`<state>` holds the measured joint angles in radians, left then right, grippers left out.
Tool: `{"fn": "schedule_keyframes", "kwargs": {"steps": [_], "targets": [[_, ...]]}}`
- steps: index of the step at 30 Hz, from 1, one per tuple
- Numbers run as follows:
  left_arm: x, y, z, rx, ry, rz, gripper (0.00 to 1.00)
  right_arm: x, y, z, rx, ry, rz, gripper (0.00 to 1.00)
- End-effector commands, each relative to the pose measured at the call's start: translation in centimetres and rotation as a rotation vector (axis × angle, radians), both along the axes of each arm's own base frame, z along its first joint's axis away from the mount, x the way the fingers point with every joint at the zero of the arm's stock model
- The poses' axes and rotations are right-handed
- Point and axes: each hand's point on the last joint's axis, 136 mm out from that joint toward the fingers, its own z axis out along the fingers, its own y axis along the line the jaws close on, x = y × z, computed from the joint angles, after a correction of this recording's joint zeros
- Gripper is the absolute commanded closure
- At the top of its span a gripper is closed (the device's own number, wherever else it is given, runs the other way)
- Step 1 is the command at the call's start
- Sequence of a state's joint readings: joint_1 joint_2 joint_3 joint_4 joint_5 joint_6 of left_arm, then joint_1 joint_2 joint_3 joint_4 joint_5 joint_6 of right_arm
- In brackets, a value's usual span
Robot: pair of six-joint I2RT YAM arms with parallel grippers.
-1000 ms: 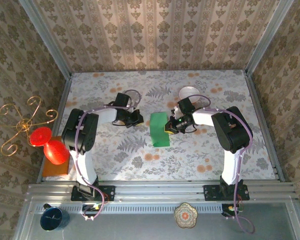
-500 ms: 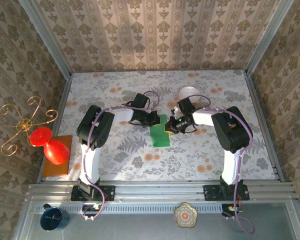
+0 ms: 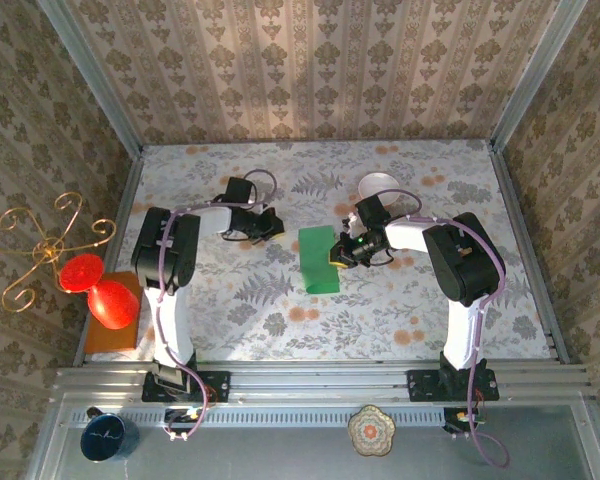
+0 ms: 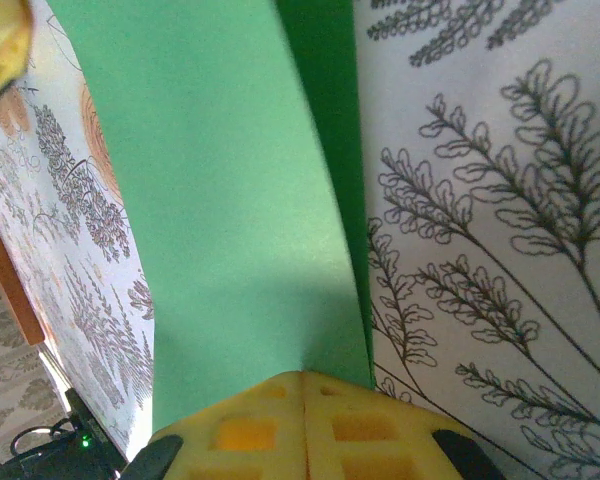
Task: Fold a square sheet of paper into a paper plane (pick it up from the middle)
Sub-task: First fold the square sheet of paper in half at the center of the table.
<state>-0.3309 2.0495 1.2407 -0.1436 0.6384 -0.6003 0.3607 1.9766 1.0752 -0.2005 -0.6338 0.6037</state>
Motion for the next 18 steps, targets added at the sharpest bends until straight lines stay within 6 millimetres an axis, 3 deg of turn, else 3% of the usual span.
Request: {"fn": "schedule_keyframes", "kwargs": {"steps": [1, 5, 10, 14, 18], "targets": [[-1.2, -2.4, 3.6, -0.007, -0.085, -0.071, 0.95, -5.5, -7.4, -9.1, -0.395, 0.220, -0.067, 0.91], [-2.5, -6.4, 4.3, -0.041, -0.097, -0.131, 0.95, -5.6, -7.6, -9.3, -0.400, 0.227, -0.071, 0.91], [-2.6, -9.1, 2.0, -0.040, -0.048, -0.165, 0.95, -5.8, -7.6, -9.5, -0.399, 0.233, -0.070, 0.91], [-1.9, -9.0, 0.2, -0.008, -0.026, -0.164, 0.95, -5.7, -7.7, -9.5, -0.402, 0.232, -0.075, 0.91], [-0.7, -7.0, -1.3, 0.009, -0.009, -0.123, 0.95, -5.9, -8.0, -9.6, -0.407, 0.235, -0.079, 0.91]]}}
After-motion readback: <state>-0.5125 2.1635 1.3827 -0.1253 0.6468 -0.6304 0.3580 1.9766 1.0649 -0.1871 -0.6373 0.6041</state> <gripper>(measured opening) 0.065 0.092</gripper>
